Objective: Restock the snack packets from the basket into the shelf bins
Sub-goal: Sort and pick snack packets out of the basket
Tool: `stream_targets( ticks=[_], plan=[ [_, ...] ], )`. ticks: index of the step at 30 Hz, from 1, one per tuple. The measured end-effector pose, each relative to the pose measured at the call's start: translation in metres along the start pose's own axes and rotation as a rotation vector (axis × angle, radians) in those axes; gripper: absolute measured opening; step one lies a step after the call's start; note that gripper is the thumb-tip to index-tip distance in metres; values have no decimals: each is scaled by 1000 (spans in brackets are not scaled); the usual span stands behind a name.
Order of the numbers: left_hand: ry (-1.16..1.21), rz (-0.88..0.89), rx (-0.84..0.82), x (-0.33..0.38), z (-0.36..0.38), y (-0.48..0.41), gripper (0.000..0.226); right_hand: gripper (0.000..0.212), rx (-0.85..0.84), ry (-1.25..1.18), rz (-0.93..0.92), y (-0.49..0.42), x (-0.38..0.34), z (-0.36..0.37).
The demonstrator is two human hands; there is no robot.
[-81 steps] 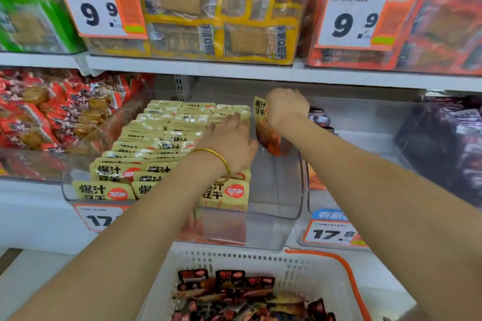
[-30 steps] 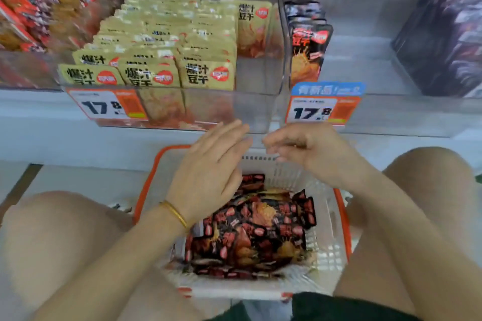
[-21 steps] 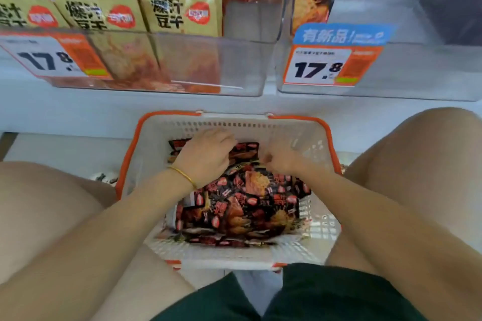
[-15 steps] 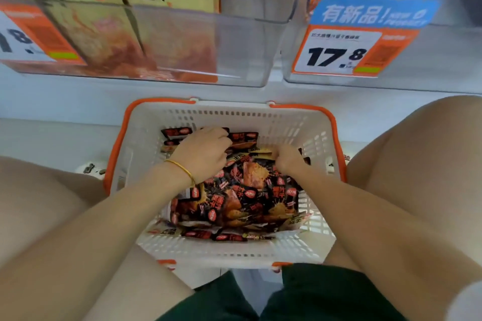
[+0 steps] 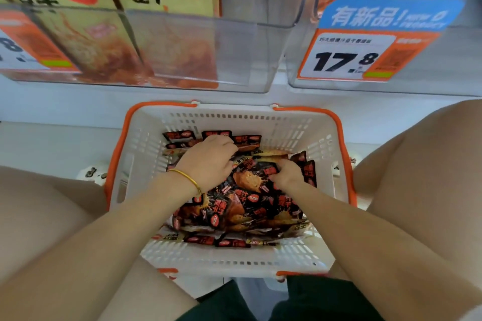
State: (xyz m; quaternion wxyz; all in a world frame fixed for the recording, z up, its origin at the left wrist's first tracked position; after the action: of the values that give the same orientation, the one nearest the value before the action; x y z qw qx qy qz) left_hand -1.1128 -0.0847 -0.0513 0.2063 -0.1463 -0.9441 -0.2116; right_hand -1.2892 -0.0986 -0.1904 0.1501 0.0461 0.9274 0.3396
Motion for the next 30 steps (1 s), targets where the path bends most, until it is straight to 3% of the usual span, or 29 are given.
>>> stream_targets(
  ticks=[4, 7, 11, 16, 18, 22, 24, 26, 27, 30],
  plan=[
    [161, -55, -4, 11, -4, 4, 50, 7, 41, 145, -392, 45, -57, -59],
    [317, -66, 36, 34, -17, 11, 48, 12, 106, 74, -560, 96, -76, -116],
    [589, -21, 221, 72, -53, 23, 11, 5, 114, -190, -640, 153, -73, -176],
    [793, 104, 389, 125, -114, 46, 34, 14, 46, -500, -670, 217, -58, -238],
    [839, 161, 427, 147, -139, 55, 17, 22, 45, -499, -705, 240, -55, -256],
    [843, 280, 526, 184, -189, 61, 14, 22, 186, -540, -722, 268, -56, -300],
    [872, 301, 659, 192, -218, 60, 12, 16, 321, -601, -704, 271, -58, -339],
    [723, 314, 854, 192, -243, 60, 3, 12, 432, -668, -656, 260, -59, -376],
    [525, 304, 927, 193, -251, 59, 13, 12, 465, -692, -621, 250, -60, -389],
    [-16, 153, 852, 189, -244, 35, 38, 15, 458, -731, -534, 203, -67, -401]
  ],
)
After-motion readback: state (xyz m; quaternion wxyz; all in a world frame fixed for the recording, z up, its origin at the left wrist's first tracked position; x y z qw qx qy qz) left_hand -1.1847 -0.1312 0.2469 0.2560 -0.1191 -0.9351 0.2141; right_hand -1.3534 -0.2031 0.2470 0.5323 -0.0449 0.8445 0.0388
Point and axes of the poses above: each hand's wrist, its own y-axis away from the middle knuckle, its own z-axis out of the palm, x = y × z, the point moved 7 cm from there along -y, towards the middle knuckle, and after that the axes turned 11 degrees about y, right-handed, at the moved point
